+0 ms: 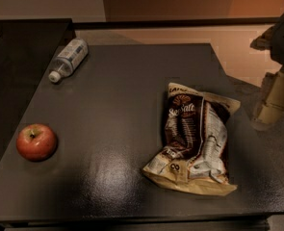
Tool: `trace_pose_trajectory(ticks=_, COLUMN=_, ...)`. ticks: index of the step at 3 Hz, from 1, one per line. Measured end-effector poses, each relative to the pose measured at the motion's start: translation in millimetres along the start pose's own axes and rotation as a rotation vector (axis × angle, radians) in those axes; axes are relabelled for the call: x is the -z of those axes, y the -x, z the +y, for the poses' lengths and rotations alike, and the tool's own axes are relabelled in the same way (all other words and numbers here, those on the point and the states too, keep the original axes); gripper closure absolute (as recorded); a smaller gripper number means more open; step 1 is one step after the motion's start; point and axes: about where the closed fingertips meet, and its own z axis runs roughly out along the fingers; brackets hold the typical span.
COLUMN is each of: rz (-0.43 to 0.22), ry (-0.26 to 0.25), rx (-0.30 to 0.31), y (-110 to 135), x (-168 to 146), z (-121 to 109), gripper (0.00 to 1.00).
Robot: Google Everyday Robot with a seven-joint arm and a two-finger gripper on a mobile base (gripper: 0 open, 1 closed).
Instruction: Move brown chip bag near blue plastic bottle
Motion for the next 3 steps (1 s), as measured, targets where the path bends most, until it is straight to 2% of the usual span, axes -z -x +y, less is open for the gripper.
trace_pose_trajectory(ticks=1, rz=0.0, ry=0.0, rx=0.0, y=0, x=0, z=0, gripper=0.0)
trace_pose_trajectory(ticks=2, rz=-0.006, ry=0.0, rx=0.028, y=3, x=0, z=0, gripper=0.0)
trace_pose_trajectory(ticks=3, rz=-0.005, ry=0.016, rx=0.137, y=16, x=-10, z=1, gripper=0.0)
